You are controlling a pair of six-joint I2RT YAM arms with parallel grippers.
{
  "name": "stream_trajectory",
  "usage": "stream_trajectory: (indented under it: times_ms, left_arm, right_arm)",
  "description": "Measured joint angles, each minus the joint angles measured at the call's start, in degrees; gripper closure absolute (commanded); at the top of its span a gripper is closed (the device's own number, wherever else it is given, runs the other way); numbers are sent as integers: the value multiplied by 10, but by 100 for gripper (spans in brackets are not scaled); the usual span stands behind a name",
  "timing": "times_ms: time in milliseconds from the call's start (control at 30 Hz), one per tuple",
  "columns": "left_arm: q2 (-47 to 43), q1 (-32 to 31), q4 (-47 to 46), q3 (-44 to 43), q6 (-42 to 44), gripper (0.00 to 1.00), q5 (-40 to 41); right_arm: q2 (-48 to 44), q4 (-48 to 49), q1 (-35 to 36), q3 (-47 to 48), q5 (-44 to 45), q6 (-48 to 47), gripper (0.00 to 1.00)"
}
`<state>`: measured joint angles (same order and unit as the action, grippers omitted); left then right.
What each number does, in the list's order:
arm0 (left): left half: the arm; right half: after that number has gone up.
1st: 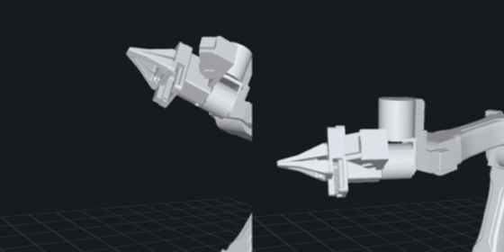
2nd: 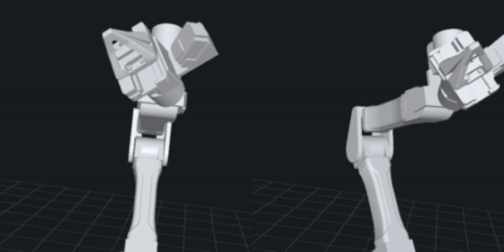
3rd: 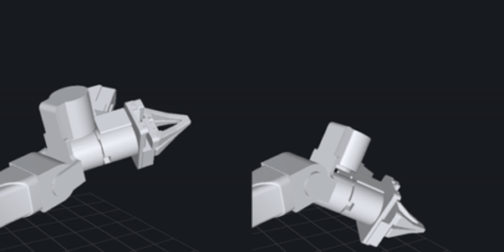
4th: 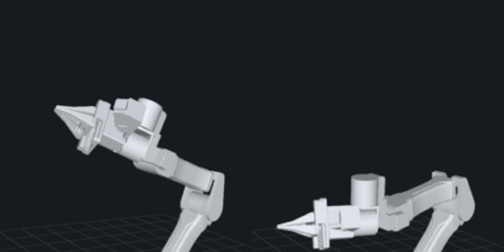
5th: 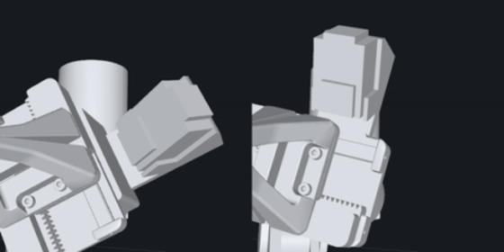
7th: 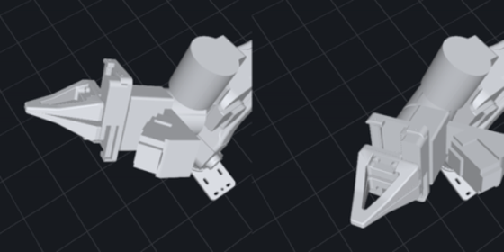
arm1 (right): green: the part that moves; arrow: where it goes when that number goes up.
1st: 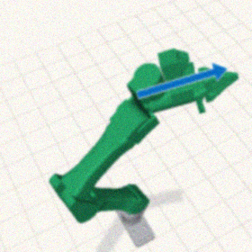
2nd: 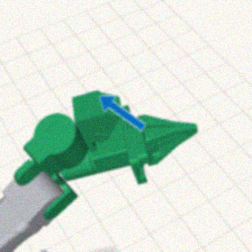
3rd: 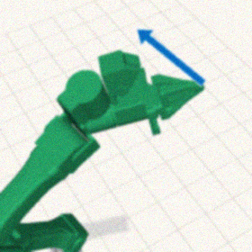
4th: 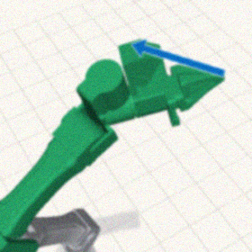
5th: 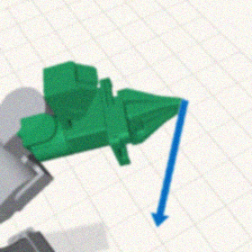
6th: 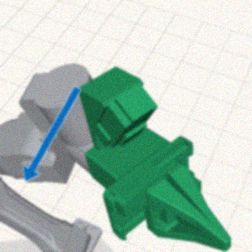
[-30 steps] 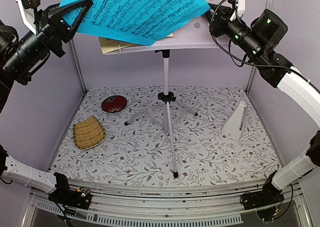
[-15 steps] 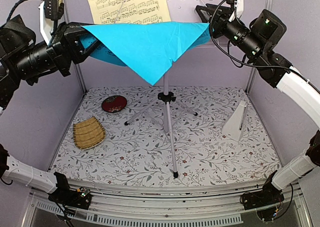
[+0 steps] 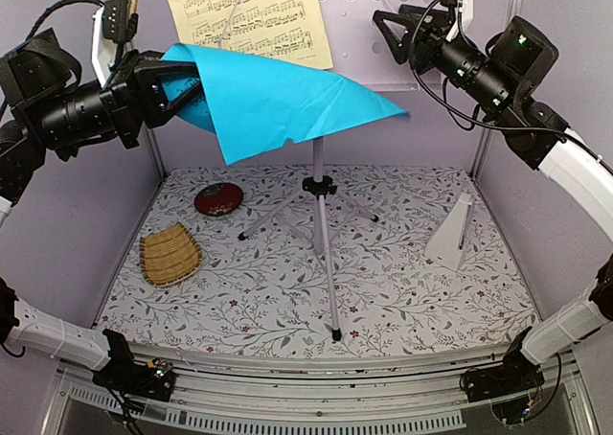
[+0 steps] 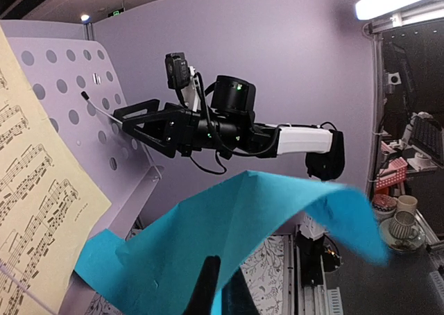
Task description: Pack up the instrument practice props
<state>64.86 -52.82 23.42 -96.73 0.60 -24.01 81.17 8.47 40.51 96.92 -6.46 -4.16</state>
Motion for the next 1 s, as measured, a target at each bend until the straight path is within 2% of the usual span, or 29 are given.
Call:
stream_trajectory:
  times_ms: [400,1000]
  left_arm:
    - [-10,6,-33,-30,-2,100,-29]
    - [12,7,-68,-101,-1,100,-86]
  right_arm:
    - [-18,-10,0,-15,-18,0,17]
    - [-61,-12,0,-68,-9,-13,11]
